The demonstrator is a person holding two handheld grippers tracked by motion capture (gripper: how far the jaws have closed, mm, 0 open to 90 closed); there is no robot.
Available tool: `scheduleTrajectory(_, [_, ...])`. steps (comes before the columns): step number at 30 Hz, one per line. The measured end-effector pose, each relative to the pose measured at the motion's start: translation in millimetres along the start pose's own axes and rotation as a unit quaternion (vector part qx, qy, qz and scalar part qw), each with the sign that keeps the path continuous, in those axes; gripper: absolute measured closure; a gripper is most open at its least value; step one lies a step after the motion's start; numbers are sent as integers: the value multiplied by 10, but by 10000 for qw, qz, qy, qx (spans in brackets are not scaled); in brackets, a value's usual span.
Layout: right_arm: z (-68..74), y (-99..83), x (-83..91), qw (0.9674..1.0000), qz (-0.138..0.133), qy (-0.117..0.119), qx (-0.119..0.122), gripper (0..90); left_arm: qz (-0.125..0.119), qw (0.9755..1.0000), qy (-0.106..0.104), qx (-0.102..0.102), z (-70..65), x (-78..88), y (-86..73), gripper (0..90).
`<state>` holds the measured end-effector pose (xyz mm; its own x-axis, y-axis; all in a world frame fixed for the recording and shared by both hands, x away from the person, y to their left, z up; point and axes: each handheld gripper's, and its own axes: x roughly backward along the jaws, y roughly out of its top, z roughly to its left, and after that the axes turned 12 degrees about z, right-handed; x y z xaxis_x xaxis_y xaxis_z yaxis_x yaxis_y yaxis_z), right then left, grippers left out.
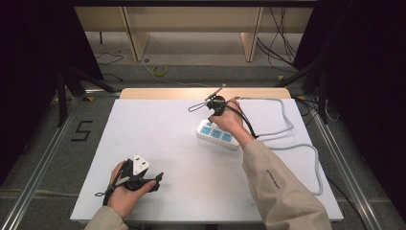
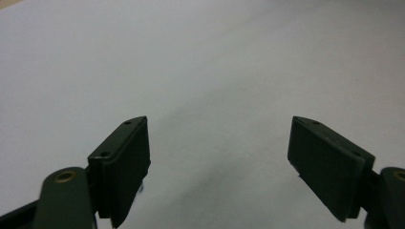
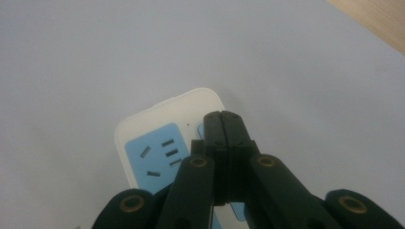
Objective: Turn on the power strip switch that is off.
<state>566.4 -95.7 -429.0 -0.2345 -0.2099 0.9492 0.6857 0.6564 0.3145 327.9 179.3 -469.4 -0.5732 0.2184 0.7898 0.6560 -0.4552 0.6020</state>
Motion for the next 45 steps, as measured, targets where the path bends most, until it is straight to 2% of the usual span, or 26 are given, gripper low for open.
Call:
scheduleTrajectory(20, [52, 51, -87, 10000, 53, 21, 71, 900, -13, 10000, 3, 4, 1, -2, 3, 223])
scheduleTrajectory(25, [59, 76, -84, 9999, 69, -59, 107, 900, -1, 10000, 3, -10, 3, -2, 2, 223])
scheduleTrajectory(45, [44, 82, -107, 9999, 118, -27, 18, 900, -40, 10000, 19, -5, 9, 8, 4, 225])
